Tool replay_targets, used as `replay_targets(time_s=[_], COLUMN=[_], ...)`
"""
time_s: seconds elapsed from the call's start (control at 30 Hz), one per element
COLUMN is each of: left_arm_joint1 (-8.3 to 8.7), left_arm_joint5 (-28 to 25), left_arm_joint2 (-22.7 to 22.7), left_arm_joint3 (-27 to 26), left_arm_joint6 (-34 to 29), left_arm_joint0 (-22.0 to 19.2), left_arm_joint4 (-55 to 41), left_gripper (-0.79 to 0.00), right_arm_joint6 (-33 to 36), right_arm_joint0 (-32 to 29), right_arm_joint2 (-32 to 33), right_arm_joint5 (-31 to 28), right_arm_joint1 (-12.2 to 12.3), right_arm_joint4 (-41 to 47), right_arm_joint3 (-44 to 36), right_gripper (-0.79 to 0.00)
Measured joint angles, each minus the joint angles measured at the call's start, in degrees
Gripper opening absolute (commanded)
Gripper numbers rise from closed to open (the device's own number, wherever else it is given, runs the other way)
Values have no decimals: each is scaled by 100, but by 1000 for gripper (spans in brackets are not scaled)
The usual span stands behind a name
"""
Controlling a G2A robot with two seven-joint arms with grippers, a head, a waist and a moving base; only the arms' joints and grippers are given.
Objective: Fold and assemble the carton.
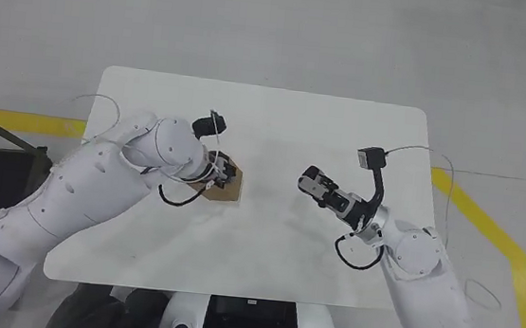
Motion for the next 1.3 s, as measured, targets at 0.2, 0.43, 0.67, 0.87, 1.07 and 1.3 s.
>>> replay_targets(time_s=[0.2, 0.43, 0.67, 0.87, 1.07, 1.3], left_arm_joint1=[-286, -637, -781, -617, -307, -36], left_arm_joint5=[209, 363, 300, -337, -939, -1832], left_arm_joint2=[660, 1104, 960, 33, -1085, -2391], left_arm_joint3=[169, 358, 497, 191, -244, -318], left_arm_joint6=[216, 371, 446, 878, 842, 855], left_arm_joint0=[-349, -721, -795, -379, 322, 1114], left_arm_joint4=[305, 230, -155, -1079, -1769, -2499], left_gripper=[-754, 0, 0, 0, 0, 0], right_arm_joint6=[-162, -241, -237, -259, -262, -328], right_arm_joint0=[-62, -84, -55, 5, 19, 106], right_arm_joint2=[4, 17, 51, 30, 27, -98], right_arm_joint5=[9, -33, -57, -137, -135, -149], right_arm_joint1=[24, 47, 77, 93, 113, 112], right_arm_joint4=[-155, -98, -33, -47, -35, -54], right_arm_joint3=[-21, 7, 54, 86, 9, 16], right_gripper=[0, 0, 0, 0, 0, 0])
